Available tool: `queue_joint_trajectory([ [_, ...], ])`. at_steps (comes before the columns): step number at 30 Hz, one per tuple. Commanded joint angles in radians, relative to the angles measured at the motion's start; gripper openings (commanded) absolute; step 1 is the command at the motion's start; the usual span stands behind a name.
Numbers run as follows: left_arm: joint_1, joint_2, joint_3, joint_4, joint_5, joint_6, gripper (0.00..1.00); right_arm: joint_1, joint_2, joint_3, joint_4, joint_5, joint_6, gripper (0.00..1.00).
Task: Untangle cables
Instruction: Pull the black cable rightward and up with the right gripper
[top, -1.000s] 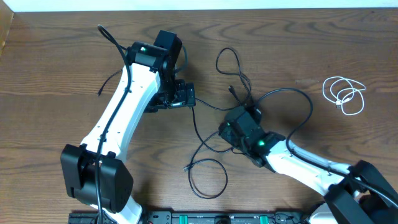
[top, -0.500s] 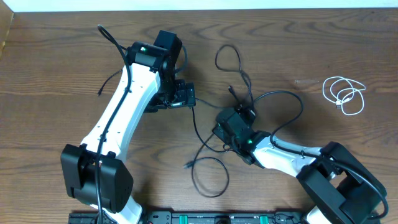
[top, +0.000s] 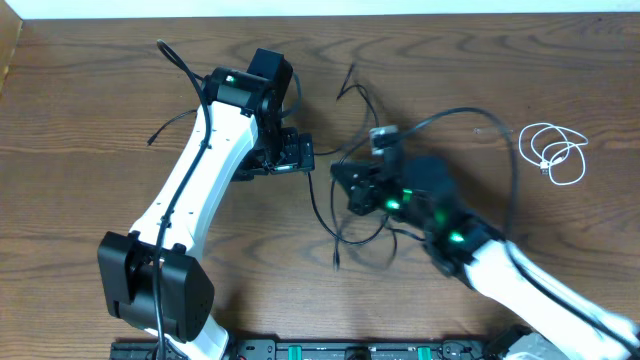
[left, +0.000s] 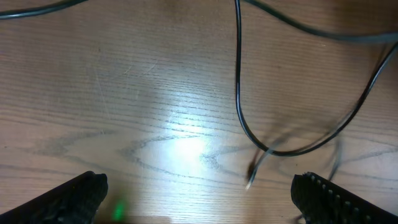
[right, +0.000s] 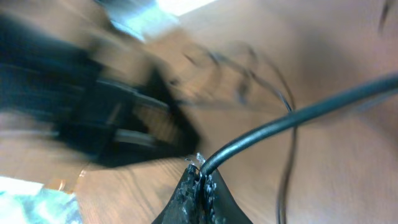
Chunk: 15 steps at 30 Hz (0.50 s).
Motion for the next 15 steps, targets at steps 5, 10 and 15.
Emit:
queue_joint_trajectory([
  [5,0.001,0.003,0.002,-0.002,0.001,-0.013,1.00,-0.126,-0.235,0.010,-0.043,-0.057,-0.285,0.01],
  [10,0.001,0.003,0.002,-0.002,0.001,-0.013,1.00,-0.210,-0.289,0.010,-0.171,-0.024,-0.410,0.01],
  [15,0.001,0.003,0.002,-0.002,0.001,-0.013,1.00,-0.297,-0.277,0.010,-0.309,0.116,-0.417,0.01],
])
